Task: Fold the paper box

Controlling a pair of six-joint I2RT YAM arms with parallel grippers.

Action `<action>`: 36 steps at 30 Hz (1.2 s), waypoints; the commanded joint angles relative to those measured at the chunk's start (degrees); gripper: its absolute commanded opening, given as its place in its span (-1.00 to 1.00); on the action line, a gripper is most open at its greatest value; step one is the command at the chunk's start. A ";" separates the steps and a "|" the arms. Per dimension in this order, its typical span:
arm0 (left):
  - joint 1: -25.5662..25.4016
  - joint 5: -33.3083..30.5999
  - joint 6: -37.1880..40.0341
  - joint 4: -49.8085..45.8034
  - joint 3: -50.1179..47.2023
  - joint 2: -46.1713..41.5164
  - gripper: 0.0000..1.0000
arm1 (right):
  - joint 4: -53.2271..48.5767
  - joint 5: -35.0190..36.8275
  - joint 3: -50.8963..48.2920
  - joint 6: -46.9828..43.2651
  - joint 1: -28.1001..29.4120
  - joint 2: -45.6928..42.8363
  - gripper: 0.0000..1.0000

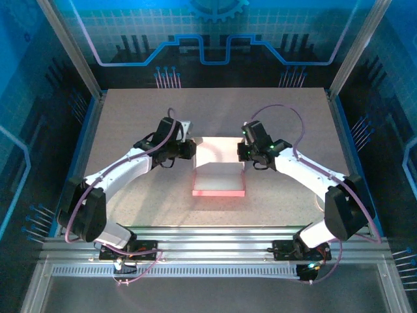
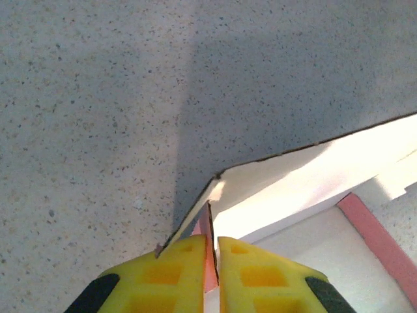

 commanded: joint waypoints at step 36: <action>-12.78 -16.30 -9.08 43.30 -24.63 -9.24 -0.71 | 45.63 15.26 -25.17 -1.39 9.40 -9.61 -0.91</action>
